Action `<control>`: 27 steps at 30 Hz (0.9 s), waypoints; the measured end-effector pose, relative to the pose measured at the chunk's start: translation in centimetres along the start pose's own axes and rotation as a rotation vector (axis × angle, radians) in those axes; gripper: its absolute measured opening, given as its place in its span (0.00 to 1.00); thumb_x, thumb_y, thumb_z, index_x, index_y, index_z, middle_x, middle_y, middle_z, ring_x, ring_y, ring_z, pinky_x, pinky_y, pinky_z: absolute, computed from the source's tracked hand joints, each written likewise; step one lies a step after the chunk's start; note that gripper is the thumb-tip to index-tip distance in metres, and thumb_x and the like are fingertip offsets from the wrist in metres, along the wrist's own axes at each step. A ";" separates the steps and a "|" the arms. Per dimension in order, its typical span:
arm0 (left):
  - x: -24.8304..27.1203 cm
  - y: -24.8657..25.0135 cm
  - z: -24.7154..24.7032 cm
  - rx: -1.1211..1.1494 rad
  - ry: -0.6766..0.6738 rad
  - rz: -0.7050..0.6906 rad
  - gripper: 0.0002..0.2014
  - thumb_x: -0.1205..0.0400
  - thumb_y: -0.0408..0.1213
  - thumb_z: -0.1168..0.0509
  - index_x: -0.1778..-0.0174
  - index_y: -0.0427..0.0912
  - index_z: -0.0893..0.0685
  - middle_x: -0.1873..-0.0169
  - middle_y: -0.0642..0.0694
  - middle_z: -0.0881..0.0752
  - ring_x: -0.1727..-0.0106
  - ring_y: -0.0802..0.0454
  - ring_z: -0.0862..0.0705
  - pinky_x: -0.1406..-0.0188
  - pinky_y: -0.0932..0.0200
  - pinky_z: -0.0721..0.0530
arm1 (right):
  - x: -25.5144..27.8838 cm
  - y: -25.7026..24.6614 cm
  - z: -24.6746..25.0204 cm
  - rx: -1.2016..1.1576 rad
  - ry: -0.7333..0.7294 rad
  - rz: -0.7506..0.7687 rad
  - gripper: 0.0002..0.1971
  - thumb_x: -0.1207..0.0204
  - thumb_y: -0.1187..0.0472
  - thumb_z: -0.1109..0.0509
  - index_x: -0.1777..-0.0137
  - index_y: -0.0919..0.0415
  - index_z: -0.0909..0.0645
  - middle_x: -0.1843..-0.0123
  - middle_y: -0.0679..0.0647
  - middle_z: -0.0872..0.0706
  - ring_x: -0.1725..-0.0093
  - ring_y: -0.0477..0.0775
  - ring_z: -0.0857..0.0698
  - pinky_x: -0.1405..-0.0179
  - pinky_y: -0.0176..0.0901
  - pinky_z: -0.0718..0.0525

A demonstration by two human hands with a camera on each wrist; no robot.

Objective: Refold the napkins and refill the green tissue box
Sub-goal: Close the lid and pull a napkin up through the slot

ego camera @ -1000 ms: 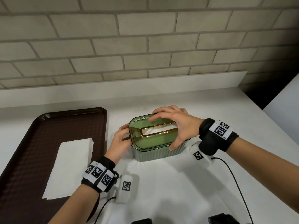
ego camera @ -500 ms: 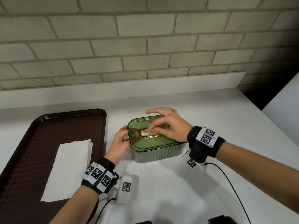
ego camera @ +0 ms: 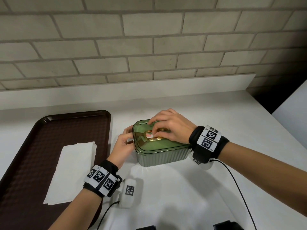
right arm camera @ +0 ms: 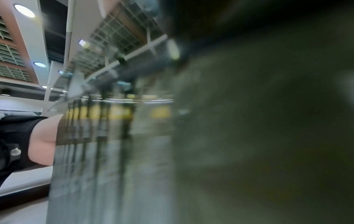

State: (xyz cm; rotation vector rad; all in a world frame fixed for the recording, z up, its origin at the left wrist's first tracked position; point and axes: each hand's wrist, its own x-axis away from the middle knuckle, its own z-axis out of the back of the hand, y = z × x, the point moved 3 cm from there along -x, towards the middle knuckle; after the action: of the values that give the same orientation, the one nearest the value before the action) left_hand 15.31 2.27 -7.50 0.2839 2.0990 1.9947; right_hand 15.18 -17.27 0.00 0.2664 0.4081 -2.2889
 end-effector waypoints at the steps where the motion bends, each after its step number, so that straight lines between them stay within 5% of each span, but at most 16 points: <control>1: 0.0 0.0 0.0 0.007 -0.004 -0.005 0.18 0.41 0.45 0.23 0.54 0.48 0.07 0.32 0.39 0.21 0.28 0.47 0.24 0.28 0.51 0.24 | 0.0 0.1 0.1 -0.005 -0.007 0.011 0.06 0.23 0.51 0.28 0.54 0.51 0.12 0.38 0.46 0.13 0.40 0.52 0.18 0.40 0.54 0.24; 7: -0.3 -0.2 0.0 0.021 -0.018 0.002 0.19 0.40 0.44 0.22 0.54 0.46 0.07 0.32 0.40 0.20 0.29 0.50 0.23 0.35 0.60 0.21 | -0.2 0.3 0.5 -0.042 0.005 0.049 0.12 0.26 0.50 0.25 0.44 0.49 0.11 0.38 0.46 0.12 0.44 0.53 0.15 0.40 0.54 0.22; 9: -0.3 -0.2 -0.1 0.022 -0.005 0.000 0.20 0.40 0.44 0.22 0.53 0.42 0.07 0.32 0.39 0.20 0.28 0.49 0.23 0.32 0.56 0.22 | -0.3 0.3 0.5 -0.025 0.008 0.085 0.10 0.26 0.50 0.25 0.45 0.47 0.10 0.38 0.46 0.12 0.45 0.52 0.15 0.43 0.55 0.21; 13: -0.4 -0.1 0.0 0.002 0.017 -0.012 0.25 0.38 0.41 0.22 0.48 0.32 0.10 0.31 0.38 0.21 0.28 0.49 0.23 0.33 0.63 0.22 | -0.5 0.3 0.5 0.002 0.023 0.121 0.07 0.27 0.50 0.25 0.52 0.49 0.09 0.39 0.47 0.11 0.47 0.53 0.14 0.44 0.56 0.20; 19: -0.3 0.7 0.6 -0.026 0.002 0.013 0.23 0.38 0.29 0.20 0.46 0.32 0.10 0.31 0.40 0.20 0.28 0.49 0.22 0.34 0.62 0.21 | -0.6 0.4 0.6 0.022 -0.006 0.107 0.07 0.23 0.51 0.28 0.56 0.52 0.11 0.44 0.46 0.12 0.49 0.52 0.16 0.45 0.54 0.21; 22: 0.1 1.8 1.5 0.100 -0.064 0.074 0.33 0.41 0.25 0.21 0.37 0.34 0.16 0.35 0.38 0.15 0.34 0.47 0.17 0.34 0.56 0.18 | -0.6 0.5 0.7 0.040 -0.055 0.093 0.08 0.21 0.51 0.29 0.55 0.54 0.14 0.48 0.47 0.13 0.51 0.52 0.16 0.48 0.50 0.21; 25: 0.7 2.8 2.7 0.342 0.008 0.176 0.37 0.29 0.08 0.37 0.24 0.36 0.31 0.36 0.29 0.17 0.36 0.42 0.15 0.36 0.55 0.16 | -0.7 0.5 0.5 0.050 -0.116 0.065 0.07 0.21 0.53 0.30 0.54 0.54 0.16 0.49 0.47 0.13 0.52 0.53 0.16 0.50 0.50 0.21; 27: 1.2 3.8 2.8 0.414 0.015 0.170 0.36 0.24 0.08 0.46 0.21 0.39 0.36 0.35 0.27 0.18 0.32 0.39 0.17 0.33 0.53 0.19 | -0.6 0.4 0.2 0.046 -0.149 0.049 0.05 0.21 0.54 0.30 0.54 0.55 0.15 0.50 0.47 0.13 0.52 0.52 0.16 0.51 0.49 0.21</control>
State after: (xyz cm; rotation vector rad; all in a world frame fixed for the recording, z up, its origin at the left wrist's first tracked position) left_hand 14.90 5.52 -3.88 0.5360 2.5620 1.6254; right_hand 15.89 -17.18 0.27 0.1263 0.2703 -2.2548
